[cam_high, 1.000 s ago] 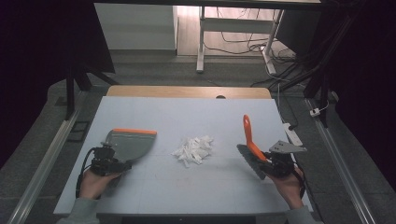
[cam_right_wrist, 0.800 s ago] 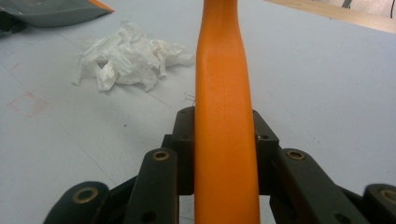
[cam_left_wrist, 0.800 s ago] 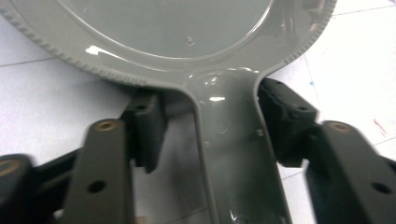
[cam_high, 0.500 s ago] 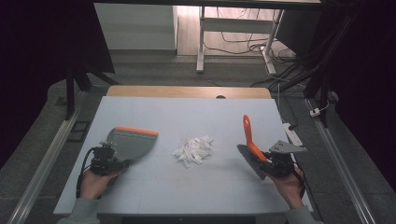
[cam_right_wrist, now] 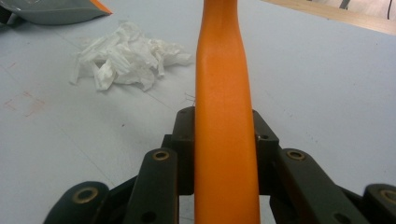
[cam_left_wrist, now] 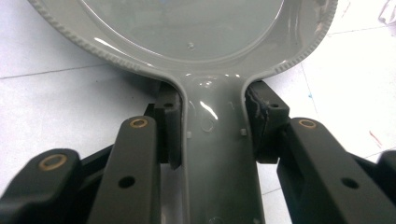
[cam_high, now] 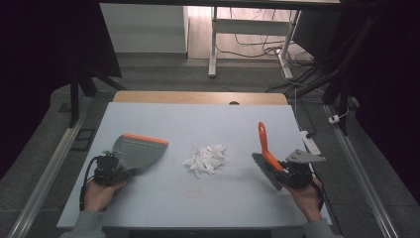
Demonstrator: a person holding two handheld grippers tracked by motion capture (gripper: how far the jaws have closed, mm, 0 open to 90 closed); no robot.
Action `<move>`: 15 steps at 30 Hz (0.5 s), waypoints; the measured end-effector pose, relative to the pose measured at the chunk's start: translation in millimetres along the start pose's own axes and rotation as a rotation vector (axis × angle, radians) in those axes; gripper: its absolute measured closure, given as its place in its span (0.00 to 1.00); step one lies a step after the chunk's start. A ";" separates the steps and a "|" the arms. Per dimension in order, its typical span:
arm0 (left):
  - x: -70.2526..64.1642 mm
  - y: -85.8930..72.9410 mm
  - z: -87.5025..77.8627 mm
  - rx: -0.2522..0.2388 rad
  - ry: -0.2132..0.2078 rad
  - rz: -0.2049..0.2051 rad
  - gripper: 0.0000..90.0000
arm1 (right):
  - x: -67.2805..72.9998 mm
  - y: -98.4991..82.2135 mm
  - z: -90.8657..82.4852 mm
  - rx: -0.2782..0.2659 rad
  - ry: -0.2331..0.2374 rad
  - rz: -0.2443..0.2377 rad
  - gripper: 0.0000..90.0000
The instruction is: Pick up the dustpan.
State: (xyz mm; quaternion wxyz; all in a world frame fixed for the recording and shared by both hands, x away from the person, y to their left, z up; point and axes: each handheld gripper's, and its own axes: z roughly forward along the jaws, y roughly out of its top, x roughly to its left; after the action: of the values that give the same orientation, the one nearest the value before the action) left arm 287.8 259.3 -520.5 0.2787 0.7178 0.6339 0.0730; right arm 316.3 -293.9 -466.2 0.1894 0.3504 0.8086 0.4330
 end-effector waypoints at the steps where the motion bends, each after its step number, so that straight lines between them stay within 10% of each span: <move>1: -0.1 -0.1 -0.3 -0.004 0.001 0.003 0.68 | 0.1 0.1 0.0 -0.001 0.001 0.000 0.78; 15: 6.2 -0.5 -11.7 -0.082 -0.075 0.039 0.68 | 1.2 0.9 -0.3 -0.011 0.000 -0.002 0.78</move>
State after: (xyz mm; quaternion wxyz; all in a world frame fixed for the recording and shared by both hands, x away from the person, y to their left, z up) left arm 283.2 268.9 -512.6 0.3300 0.7201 0.6054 0.0776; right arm 315.6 -292.9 -465.4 0.1918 0.3486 0.8065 0.4374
